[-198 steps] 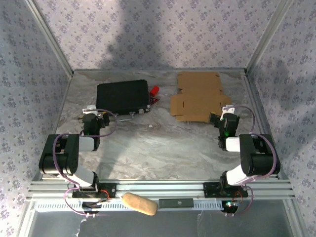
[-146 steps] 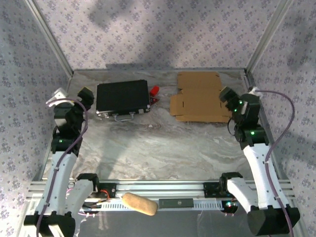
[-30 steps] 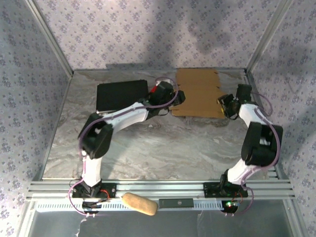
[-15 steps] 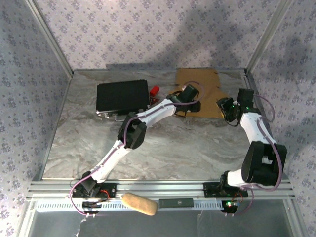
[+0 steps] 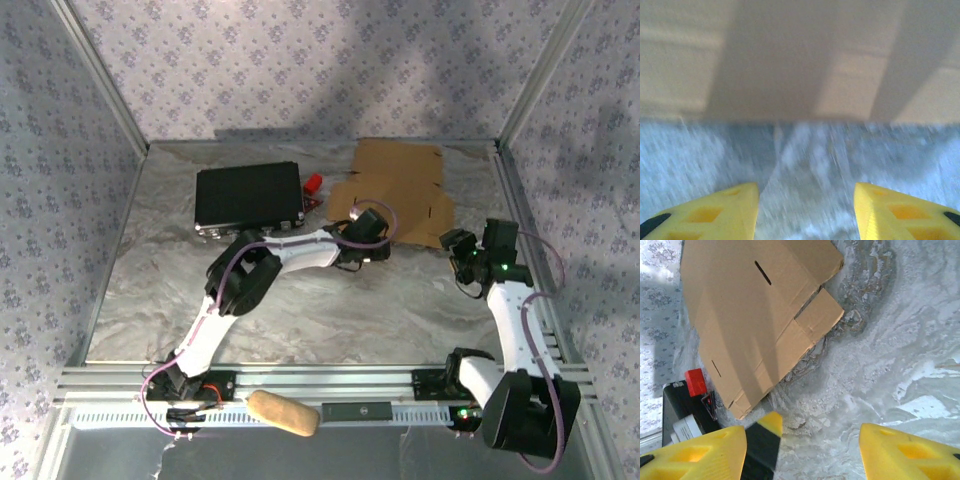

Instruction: Fold the paper box

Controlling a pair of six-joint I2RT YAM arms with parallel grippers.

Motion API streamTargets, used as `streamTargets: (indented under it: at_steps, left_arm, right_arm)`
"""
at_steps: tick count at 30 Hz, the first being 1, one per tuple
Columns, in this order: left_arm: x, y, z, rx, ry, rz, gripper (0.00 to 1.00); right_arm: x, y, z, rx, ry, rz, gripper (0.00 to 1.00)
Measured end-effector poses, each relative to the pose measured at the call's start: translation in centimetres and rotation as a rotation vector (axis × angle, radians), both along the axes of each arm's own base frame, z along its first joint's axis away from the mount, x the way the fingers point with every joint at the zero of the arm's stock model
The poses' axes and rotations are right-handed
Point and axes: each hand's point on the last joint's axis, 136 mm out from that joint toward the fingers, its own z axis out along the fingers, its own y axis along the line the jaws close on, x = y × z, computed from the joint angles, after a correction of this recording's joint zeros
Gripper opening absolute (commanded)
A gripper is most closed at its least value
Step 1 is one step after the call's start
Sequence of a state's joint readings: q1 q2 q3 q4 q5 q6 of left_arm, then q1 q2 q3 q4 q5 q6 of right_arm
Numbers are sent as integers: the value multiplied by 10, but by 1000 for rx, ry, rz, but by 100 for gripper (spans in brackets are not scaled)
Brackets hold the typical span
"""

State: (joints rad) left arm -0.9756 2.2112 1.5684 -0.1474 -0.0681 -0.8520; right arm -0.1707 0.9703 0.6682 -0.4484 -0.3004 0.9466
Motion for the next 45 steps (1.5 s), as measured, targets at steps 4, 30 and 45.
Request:
streamTargets:
  at_steps: [4,30,45]
  left_arm:
    - [-41,-5,3,-20,15,-33,56]
    - [152,79,30,-14,1,150,62]
    - [144,79,7,-3,35,118,62]
  right_arm:
    - [1,-4,-2,-6,8,-12,65]
    - [57,34,-93,376,75,-96,62]
    - [71,36,-98,408,55,-112,59]
